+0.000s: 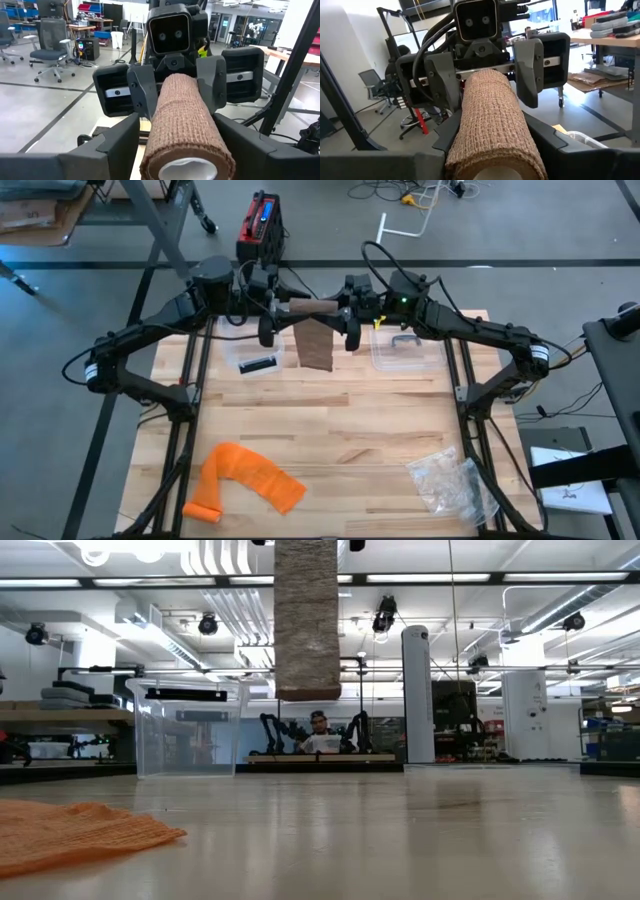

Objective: Roll bandage
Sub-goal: Roll the brown bandage

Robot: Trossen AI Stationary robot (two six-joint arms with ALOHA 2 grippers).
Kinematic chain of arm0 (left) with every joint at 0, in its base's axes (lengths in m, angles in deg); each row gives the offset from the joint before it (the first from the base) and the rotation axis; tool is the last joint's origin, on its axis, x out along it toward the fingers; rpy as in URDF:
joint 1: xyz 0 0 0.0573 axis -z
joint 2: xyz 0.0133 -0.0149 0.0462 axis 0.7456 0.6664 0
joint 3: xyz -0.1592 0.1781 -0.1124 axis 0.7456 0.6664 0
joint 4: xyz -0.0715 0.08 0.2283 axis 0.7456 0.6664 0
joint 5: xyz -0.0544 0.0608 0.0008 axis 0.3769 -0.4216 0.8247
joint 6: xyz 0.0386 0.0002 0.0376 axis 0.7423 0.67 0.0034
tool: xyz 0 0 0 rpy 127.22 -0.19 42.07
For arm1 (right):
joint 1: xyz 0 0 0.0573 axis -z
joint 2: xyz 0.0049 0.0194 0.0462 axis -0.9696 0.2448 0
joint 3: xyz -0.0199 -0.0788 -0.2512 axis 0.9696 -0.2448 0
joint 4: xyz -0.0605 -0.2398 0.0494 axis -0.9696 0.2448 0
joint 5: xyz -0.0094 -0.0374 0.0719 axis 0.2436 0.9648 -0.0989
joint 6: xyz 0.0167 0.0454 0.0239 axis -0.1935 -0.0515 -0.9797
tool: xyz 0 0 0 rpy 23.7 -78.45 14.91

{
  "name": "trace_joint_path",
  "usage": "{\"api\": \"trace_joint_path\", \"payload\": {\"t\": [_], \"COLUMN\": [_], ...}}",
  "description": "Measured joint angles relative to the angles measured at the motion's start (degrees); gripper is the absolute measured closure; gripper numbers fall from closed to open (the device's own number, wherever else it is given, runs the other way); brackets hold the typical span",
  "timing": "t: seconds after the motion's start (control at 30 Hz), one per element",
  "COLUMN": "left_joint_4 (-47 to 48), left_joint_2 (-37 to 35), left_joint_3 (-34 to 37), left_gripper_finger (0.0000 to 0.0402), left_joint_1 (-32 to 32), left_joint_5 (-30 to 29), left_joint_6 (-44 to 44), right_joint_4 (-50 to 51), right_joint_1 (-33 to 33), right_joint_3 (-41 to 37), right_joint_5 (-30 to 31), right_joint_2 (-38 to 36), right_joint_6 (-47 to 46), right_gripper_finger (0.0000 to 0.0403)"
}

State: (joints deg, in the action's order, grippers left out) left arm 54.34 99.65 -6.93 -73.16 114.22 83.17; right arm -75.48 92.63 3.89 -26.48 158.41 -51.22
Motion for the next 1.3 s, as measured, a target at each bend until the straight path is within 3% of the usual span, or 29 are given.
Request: {"api": "trace_joint_path", "payload": {"t": [0.2,0.4,0.6,1.07,1.3], "left_joint_4": [0.27,1.22,1.35,-0.63,-1.17], "left_joint_2": [0.09,0.07,-0.23,-1.33,-1.31], "left_joint_3": [0.02,-0.19,-0.26,-0.28,-0.13], "left_gripper_finger": [0.0198,0.0274,0.0330,0.0329,0.0325], "left_joint_1": [-0.09,-0.44,-0.76,-0.72,-0.70], "left_joint_5": [0.12,0.92,1.96,6.36,6.59], "left_joint_6": [-1.06,-1.00,0.90,13.30,21.93], "right_joint_4": [-0.09,0.25,0.06,-0.16,-0.61], "right_joint_1": [0.00,0.00,-0.02,0.48,0.48], "right_joint_3": [0.00,0.00,0.00,0.02,0.02], "right_joint_5": [0.08,0.03,-0.73,-1.97,-2.02], "right_joint_2": [0.00,0.01,-0.14,-1.81,-1.81], "right_joint_6": [0.68,0.84,-5.57,-22.67,-31.69], "right_gripper_finger": [0.0251,0.0248,0.0227,0.0103,0.0080]}}
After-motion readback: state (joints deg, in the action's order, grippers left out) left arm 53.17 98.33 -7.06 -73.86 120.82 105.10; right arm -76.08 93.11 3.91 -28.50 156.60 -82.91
